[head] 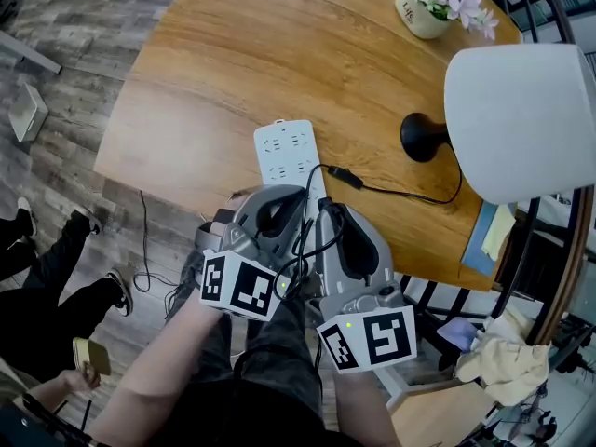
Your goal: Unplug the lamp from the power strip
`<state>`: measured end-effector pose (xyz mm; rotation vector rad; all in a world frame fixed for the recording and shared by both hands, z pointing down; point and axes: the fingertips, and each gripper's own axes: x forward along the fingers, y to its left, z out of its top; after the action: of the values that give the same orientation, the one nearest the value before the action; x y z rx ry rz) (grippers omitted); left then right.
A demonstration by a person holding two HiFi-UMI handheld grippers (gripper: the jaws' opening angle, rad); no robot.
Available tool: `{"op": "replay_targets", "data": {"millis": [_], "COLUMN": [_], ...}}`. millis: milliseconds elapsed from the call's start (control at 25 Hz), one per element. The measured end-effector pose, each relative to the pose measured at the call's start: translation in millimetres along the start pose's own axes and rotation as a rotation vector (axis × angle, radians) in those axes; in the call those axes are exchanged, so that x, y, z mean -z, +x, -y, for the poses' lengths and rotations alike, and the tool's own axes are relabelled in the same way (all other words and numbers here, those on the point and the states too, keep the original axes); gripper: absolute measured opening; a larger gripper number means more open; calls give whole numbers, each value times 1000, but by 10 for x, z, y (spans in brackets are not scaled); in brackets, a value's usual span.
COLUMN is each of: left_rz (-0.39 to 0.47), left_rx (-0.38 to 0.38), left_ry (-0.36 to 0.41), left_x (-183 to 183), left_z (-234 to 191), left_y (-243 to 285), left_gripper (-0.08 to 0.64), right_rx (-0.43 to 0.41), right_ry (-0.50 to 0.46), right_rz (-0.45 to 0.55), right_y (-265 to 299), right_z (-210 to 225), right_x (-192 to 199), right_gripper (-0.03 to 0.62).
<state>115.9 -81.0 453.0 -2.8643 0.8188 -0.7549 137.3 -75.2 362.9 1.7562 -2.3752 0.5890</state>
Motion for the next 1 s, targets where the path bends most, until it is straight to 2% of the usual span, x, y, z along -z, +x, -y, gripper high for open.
{"op": "replay_targets", "data": {"millis": [120, 480, 1000], "left_rz": [20, 46, 66], "left_rx": [14, -58, -80], "left_ry": [-44, -93, -79], "left_x": [-75, -65, -184], "left_z": [-58, -264, -243], "left_y": [-40, -271, -346], "left_gripper": [-6, -6, -6], "right_rx": [7, 123, 292], "right_ry": [12, 69, 46], "right_rz": [-7, -27, -53], "right_y": [-24, -194, -422], "right_z": [26, 503, 1264], "right_x": [44, 214, 336], "right_gripper": [66, 66, 67]}}
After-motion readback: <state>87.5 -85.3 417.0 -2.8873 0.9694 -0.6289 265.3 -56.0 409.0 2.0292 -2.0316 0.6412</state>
